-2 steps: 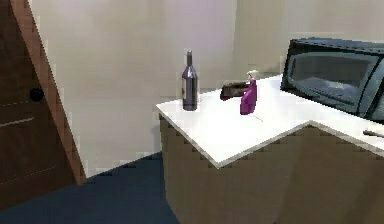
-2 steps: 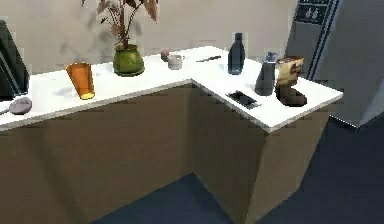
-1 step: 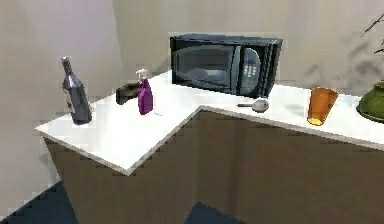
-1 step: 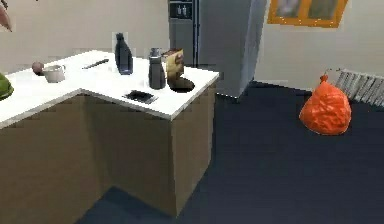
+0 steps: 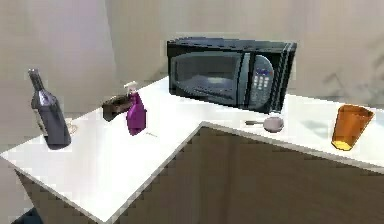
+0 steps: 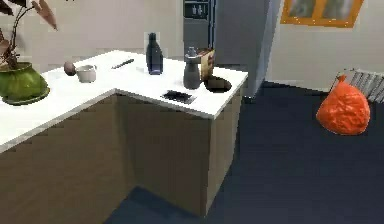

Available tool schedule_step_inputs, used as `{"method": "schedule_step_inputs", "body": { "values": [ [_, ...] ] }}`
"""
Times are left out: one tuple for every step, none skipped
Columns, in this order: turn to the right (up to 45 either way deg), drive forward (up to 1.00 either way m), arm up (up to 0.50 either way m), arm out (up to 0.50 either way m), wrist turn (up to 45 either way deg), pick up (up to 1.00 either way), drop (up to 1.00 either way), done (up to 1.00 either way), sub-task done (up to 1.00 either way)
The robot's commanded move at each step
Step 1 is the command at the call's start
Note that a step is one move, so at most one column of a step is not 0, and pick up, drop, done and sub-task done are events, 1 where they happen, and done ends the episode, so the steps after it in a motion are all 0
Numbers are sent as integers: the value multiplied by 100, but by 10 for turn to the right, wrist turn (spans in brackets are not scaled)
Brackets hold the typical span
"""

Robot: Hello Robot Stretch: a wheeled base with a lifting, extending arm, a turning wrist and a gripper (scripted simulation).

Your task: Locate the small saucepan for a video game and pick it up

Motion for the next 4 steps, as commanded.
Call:
{"method": "schedule_step_inputs", "body": {
  "values": [
    [390, 0, 0, 0, 0, 0, 0, 0, 0],
    [0, 45, 0, 0, 0, 0, 0, 0, 0],
    [-450, 0, 0, 0, 0, 0, 0, 0, 0],
    [-450, 0, 0, 0, 0, 0, 0, 0, 0]
  ]
}}
